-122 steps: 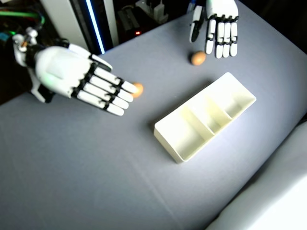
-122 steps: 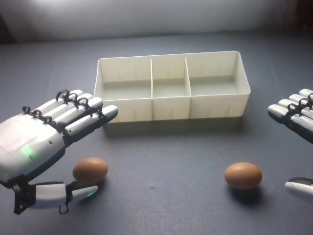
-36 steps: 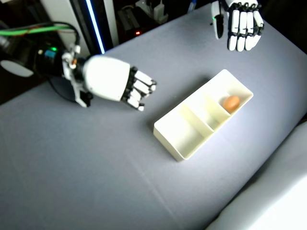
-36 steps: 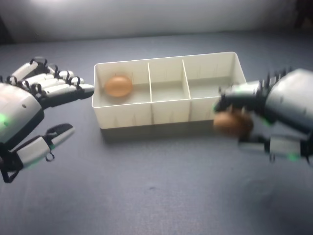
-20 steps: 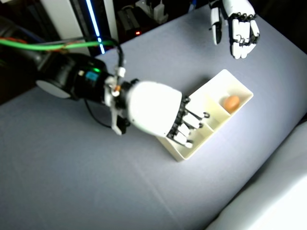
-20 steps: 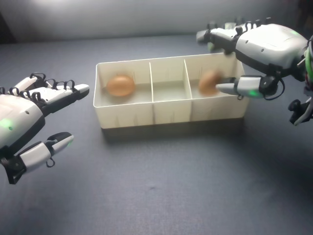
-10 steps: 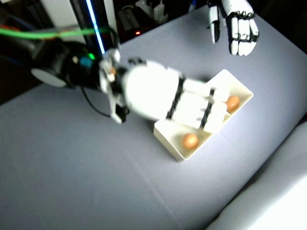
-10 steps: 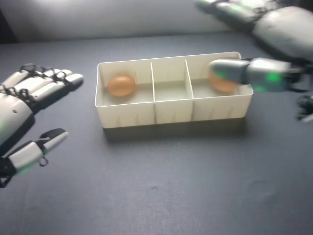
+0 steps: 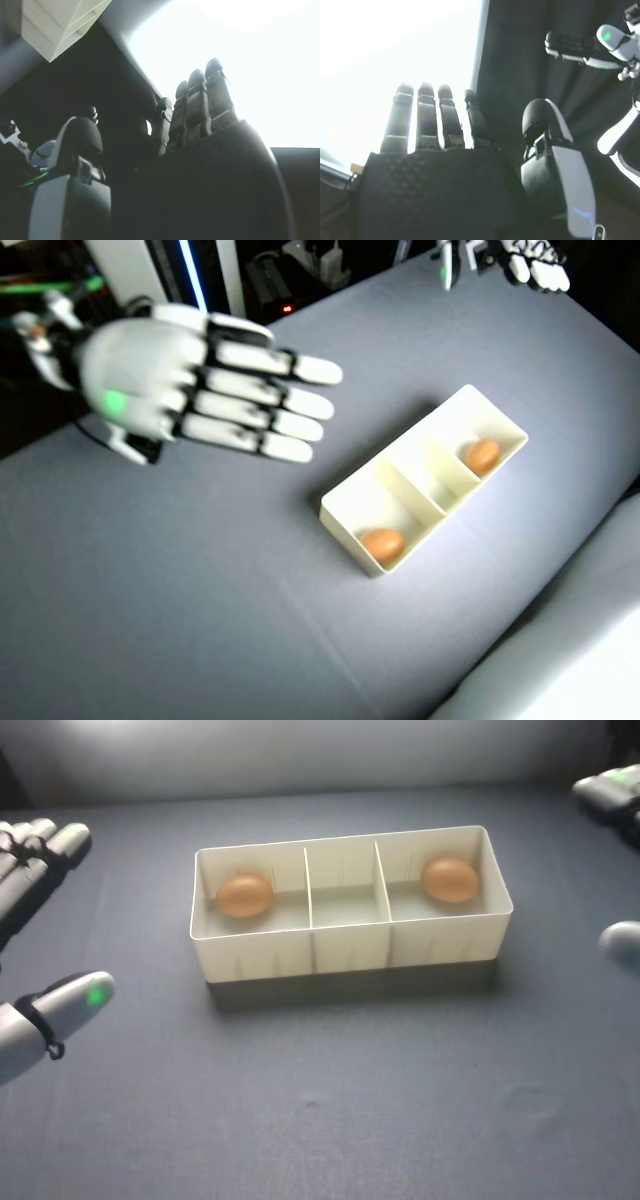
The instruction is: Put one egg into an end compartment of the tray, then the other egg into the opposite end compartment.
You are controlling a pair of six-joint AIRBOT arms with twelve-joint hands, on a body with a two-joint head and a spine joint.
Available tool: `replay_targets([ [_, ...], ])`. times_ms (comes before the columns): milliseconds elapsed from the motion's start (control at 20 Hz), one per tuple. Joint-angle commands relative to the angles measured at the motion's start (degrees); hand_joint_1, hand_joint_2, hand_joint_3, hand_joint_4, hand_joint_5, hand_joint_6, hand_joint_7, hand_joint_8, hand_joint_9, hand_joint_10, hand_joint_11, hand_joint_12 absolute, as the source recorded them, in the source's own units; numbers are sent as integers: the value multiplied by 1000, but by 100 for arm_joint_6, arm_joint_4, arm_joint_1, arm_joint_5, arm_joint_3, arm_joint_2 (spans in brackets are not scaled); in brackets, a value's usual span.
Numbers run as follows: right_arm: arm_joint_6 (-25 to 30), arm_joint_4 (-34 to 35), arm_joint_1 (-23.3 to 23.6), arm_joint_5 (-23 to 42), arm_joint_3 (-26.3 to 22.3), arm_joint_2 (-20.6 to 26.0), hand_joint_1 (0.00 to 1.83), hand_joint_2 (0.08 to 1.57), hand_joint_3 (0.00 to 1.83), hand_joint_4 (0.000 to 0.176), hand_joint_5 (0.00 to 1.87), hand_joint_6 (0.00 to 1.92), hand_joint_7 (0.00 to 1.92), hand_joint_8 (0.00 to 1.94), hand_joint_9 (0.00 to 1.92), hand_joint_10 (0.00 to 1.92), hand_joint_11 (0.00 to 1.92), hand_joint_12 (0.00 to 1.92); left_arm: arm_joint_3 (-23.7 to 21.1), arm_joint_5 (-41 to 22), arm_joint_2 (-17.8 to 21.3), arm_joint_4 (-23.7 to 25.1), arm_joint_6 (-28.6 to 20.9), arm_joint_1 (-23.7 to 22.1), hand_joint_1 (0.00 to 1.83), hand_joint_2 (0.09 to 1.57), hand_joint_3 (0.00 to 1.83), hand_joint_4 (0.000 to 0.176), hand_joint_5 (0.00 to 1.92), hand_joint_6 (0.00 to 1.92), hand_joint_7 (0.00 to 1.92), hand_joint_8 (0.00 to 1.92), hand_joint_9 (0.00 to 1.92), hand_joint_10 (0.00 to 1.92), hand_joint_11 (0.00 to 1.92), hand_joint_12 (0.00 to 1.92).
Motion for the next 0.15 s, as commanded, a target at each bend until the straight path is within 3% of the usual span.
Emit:
replay_targets([
  [0, -30, 10, -8, 1037, -45, 65, 0, 1425, 26, 46, 0, 0, 0, 0, 0, 0, 0, 0, -9, -890, 83, 118, -16, -14, 55, 1260, 0, 119, 0, 0, 0, 0, 0, 0, 0, 0],
  [50, -171, 11, -38, 1105, -142, 161, 0, 1389, 8, 31, 0, 0, 0, 0, 0, 0, 0, 0, -47, -894, 130, 169, 34, -16, 5, 1186, 0, 166, 0, 0, 0, 0, 0, 0, 0, 0],
  [100, -217, 9, -38, 1129, -177, 213, 0, 1389, 8, 31, 0, 0, 0, 0, 0, 0, 0, 0, -70, -895, 164, 201, 69, -20, 5, 1186, 0, 166, 0, 0, 0, 0, 0, 0, 0, 0],
])
